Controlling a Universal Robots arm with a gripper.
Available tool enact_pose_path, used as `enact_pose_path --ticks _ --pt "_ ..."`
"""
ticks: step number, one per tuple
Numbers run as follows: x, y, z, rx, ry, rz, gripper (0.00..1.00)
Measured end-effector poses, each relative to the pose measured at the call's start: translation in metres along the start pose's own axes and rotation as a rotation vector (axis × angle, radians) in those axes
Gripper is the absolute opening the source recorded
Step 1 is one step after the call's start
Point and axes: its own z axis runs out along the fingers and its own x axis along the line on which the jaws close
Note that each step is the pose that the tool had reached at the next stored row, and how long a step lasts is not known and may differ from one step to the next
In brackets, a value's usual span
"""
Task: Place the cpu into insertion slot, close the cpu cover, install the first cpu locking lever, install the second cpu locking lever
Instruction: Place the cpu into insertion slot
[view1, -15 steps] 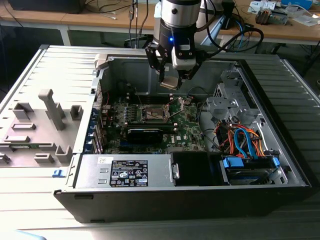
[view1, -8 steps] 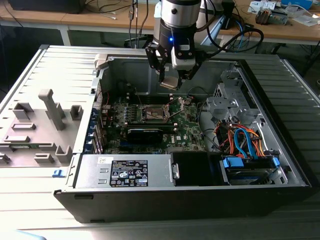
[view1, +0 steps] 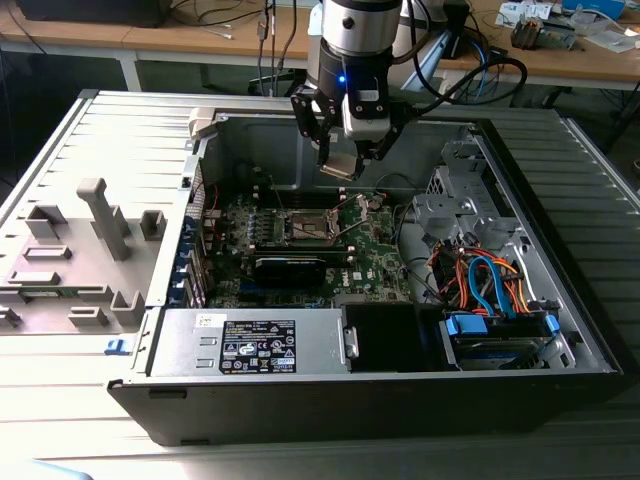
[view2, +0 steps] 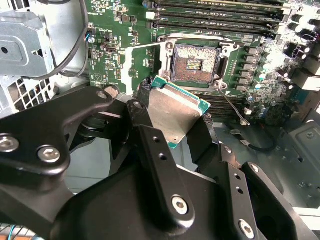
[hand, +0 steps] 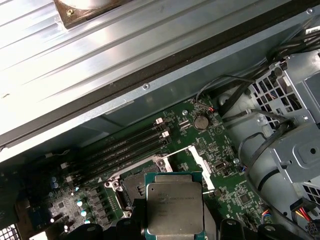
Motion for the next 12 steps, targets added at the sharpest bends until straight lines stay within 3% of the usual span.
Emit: enact_pose_path --ticks 12 --pt "0.0 0.0 0.0 -0.0003 -0.0008 0.009 0.55"
